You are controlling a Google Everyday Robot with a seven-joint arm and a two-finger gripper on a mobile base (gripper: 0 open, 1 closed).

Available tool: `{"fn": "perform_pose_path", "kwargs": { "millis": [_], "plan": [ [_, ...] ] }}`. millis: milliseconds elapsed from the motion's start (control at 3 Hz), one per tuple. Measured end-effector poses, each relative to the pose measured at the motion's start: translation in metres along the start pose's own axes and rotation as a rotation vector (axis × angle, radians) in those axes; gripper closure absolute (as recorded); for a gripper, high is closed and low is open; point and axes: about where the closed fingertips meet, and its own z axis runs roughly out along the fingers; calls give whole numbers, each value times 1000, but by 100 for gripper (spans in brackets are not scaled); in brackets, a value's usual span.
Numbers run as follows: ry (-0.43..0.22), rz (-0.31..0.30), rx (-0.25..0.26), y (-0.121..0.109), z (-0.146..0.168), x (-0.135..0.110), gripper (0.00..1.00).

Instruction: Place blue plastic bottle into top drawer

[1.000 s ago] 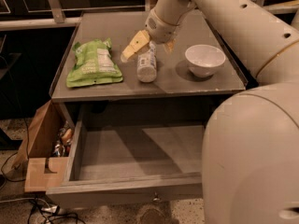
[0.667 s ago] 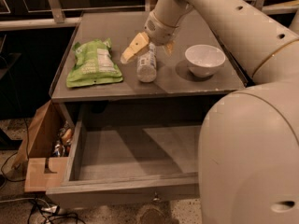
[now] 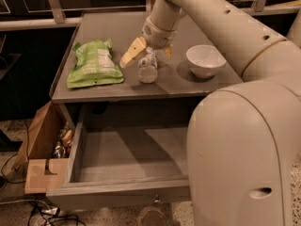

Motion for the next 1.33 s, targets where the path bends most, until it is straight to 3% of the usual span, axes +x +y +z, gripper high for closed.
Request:
{"fn": "perform_pose_path", "kwargs": {
  "millis": [333, 667, 1333],
  "plan": [
    [0, 0, 0, 0, 0, 0, 0],
    [0, 0, 0, 0, 0, 0, 18],
    [0, 0, 0, 0, 0, 0, 65]
  ]
}}
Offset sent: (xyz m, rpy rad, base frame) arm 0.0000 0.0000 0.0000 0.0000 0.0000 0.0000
